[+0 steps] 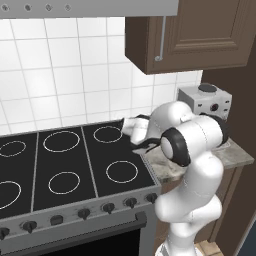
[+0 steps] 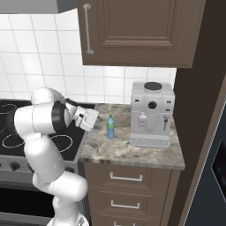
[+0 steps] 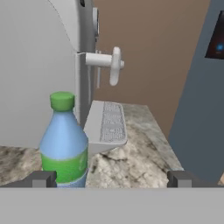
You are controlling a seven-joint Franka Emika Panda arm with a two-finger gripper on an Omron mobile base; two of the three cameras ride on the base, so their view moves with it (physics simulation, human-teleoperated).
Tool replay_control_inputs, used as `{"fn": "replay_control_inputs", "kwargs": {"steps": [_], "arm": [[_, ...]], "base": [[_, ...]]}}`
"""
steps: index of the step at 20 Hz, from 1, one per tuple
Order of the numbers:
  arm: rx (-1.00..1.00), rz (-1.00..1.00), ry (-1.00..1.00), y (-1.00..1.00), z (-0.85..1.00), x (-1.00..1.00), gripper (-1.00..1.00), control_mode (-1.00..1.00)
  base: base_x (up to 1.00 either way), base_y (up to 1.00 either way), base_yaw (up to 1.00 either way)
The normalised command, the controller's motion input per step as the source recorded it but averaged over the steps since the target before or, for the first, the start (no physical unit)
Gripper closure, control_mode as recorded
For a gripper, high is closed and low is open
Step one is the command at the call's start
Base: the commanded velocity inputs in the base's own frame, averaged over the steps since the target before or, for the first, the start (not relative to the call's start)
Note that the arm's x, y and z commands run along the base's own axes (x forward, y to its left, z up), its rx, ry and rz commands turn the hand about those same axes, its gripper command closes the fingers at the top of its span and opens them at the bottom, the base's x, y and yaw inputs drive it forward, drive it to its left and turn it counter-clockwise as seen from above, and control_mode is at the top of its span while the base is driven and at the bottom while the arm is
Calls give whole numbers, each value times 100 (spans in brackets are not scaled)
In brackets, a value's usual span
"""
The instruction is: Take the bottled waters from the counter and place them in the freezer to freeze. Close the freezer door after placing the bottles.
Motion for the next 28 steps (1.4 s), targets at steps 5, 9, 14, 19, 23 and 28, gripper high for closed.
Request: {"fn": "replay_control_inputs", "kwargs": {"steps": [5,9,14,19,23,28], "arm": [[0,0,0,-7,-13,40,-100,-100],[0,0,1,-6,-12,32,-100,-100],[-1,0,4,-8,-22,32,-100,-100],[-1,-1,3,-9,-24,19,-100,-100],[0,-1,0,-18,-13,-2,-100,-100],[0,-4,0,-4,-1,-1,-100,-100]], "base": [[0,0,0],[0,0,0],[0,0,0],[0,0,0],[0,0,0],[0,0,0]]}}
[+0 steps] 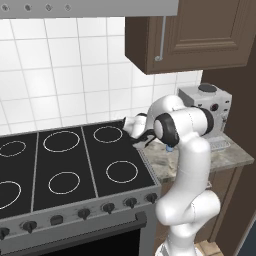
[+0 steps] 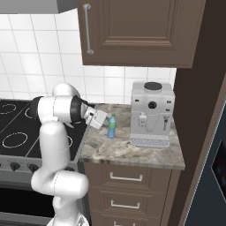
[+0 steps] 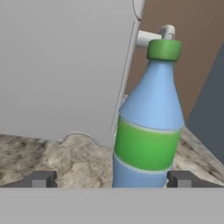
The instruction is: Take the bottled waters from the counter and place them in the freezer to freeze. Close the freezer door after placing the bottles.
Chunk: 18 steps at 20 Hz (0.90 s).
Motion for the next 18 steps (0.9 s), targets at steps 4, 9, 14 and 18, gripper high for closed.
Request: {"fn": "replay_control_inputs", "kwargs": {"steps": [4,9,14,18], "arm": [[0,-1,0,0,0,-23,-100,-100],[0,0,0,0,0,-31,-100,-100],[-1,-4,0,-3,0,-16,-100,-100],[0,-8,0,-18,0,0,-100,-100]], "base": [[0,0,0],[0,0,0],[0,0,0],[0,0,0]]}}
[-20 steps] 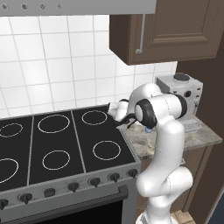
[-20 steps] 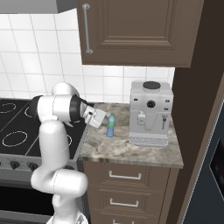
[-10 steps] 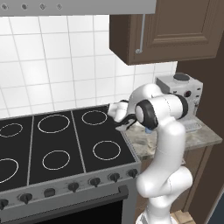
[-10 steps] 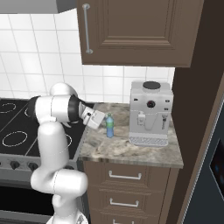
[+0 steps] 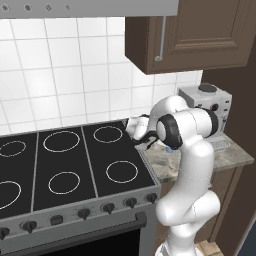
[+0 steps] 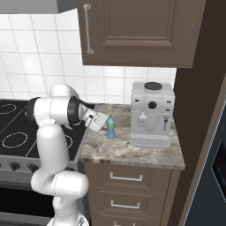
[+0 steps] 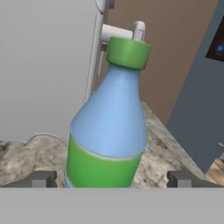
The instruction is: Take the bottled waters from the counter and place them in the freezer to freeze. Close the freezer door after placing the bottles.
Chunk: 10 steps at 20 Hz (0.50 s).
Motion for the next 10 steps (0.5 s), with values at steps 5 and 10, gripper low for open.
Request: {"fn": "replay_control_inputs", "kwargs": {"steps": [5,10], "arm": [[0,-5,0,-14,0,0,-100,-100],[0,-2,0,-10,0,0,-100,-100]], "base": [[0,0,0],[0,0,0]]}}
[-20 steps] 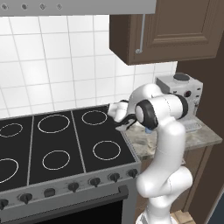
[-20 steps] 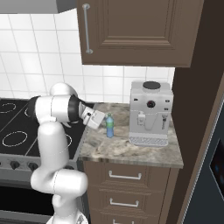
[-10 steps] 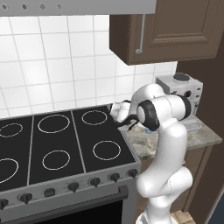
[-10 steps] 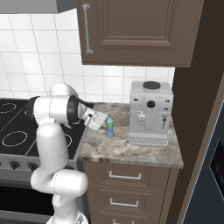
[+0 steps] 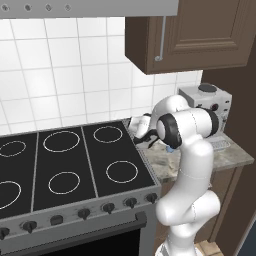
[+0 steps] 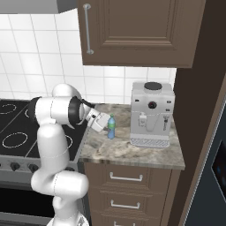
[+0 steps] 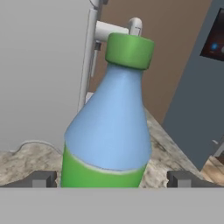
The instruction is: Take the bottled waters from the counter and place them in the freezer to freeze. Close the freezer door after placing the bottles.
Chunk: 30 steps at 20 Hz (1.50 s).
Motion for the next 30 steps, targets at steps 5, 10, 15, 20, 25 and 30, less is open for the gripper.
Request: {"fn": "replay_control_inputs", "kwargs": {"steps": [5,10,15,20,25,30], "arm": [[0,0,-7,0,0,0,-100,-100],[0,0,0,0,0,0,100,-100],[0,0,0,0,0,0,100,-100],[0,0,0,0,0,0,100,-100],[-2,0,-3,0,5,-2,100,-100],[-8,6,-3,4,43,-26,100,-100]], "base": [[0,0,0],[0,0,0],[0,0,0],[0,0,0],[0,0,0],[0,0,0]]}}
